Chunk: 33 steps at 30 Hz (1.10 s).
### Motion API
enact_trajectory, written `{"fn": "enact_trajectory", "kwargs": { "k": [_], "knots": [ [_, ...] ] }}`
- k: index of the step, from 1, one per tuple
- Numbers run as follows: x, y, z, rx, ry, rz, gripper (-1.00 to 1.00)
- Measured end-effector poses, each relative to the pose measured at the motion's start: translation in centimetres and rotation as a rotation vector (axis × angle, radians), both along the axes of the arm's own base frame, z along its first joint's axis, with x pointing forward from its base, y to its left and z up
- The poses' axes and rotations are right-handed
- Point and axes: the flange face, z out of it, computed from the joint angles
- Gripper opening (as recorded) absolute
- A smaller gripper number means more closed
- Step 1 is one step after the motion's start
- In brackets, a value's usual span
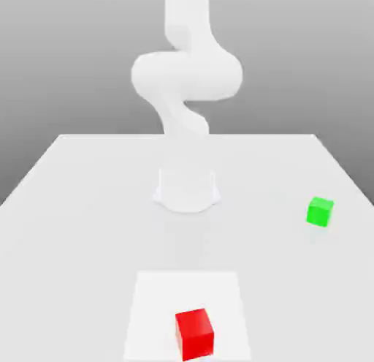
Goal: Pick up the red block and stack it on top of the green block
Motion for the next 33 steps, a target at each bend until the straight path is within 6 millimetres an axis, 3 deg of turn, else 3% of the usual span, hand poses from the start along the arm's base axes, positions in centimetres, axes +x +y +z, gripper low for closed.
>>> {"fn": "enact_trajectory", "kwargs": {
  "k": [6,13,18,24,29,30,33],
  "knots": [
    [6.7,0.3,-10.4,-0.017,0.179,0.061,0.0],
    [10.8,0.8,-23.7,-0.042,0.38,0.128,0.0],
    [11.4,1.2,-33.4,-0.066,0.524,0.175,0.0],
    [9.6,1.2,-44.7,-0.099,0.694,0.228,0.0],
    [9.3,1.1,-51.5,-0.105,0.72,0.236,0.0],
    [9.2,1.1,-52.4,-0.105,0.72,0.236,-1.0],
    [9.2,1.2,-52.4,-0.105,0.721,0.236,-1.0]
  ]
}}
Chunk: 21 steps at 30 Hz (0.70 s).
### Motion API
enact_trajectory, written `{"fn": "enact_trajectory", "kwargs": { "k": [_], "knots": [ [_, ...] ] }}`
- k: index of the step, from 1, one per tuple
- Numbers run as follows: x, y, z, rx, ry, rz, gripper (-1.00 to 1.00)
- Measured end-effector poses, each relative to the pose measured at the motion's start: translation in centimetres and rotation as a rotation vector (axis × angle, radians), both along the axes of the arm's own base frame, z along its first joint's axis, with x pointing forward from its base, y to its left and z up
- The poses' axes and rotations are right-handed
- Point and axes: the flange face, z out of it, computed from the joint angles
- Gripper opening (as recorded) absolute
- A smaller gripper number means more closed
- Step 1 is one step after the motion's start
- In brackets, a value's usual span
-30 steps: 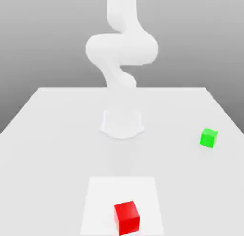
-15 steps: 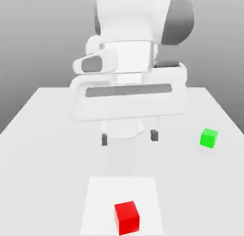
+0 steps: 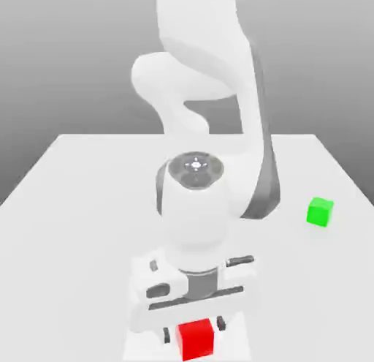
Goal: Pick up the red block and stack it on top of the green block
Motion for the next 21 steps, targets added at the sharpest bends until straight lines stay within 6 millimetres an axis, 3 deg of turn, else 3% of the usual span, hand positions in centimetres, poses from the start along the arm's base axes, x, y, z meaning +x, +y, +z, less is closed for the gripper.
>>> {"fn": "enact_trajectory", "kwargs": {
  "k": [4,9,14,17,21],
  "knots": [
    [0.0,0.0,0.0,0.0,0.0,0.0,-1.0],
    [-0.1,0.3,5.4,0.001,0.001,0.009,-1.0],
    [-4.4,11.8,7.4,0.035,0.004,0.322,-1.0],
    [-9.5,19.8,8.1,0.048,0.008,0.573,-1.0],
    [-17.3,26.7,9.0,0.053,0.012,0.868,-1.0]
  ]
}}
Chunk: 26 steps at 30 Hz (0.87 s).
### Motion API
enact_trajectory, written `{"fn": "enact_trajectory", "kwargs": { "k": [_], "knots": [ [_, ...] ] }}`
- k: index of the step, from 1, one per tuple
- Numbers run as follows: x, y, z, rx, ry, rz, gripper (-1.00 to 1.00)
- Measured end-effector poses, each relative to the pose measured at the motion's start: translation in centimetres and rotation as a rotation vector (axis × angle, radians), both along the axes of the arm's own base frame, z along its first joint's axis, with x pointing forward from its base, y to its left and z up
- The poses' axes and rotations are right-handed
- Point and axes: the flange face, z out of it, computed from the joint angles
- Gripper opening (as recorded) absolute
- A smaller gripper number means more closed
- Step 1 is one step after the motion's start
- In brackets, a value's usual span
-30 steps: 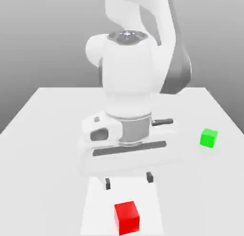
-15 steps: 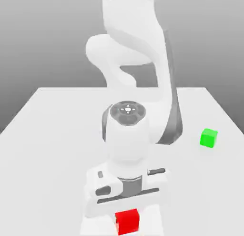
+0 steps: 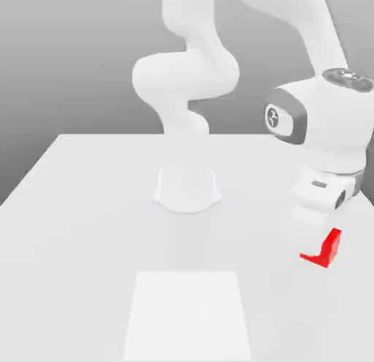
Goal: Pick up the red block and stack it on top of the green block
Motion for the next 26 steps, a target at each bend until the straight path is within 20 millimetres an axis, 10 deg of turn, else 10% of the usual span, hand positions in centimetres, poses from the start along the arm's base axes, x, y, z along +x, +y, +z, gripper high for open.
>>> {"fn": "enact_trajectory", "kwargs": {
  "k": [10,26],
  "knots": [
    [-18.8,5.5,0.8,-0.027,-0.04,0.649,-1.0],
    [-19.9,5.3,-5.5,-0.072,-0.064,0.705,-1.0]
  ]
}}
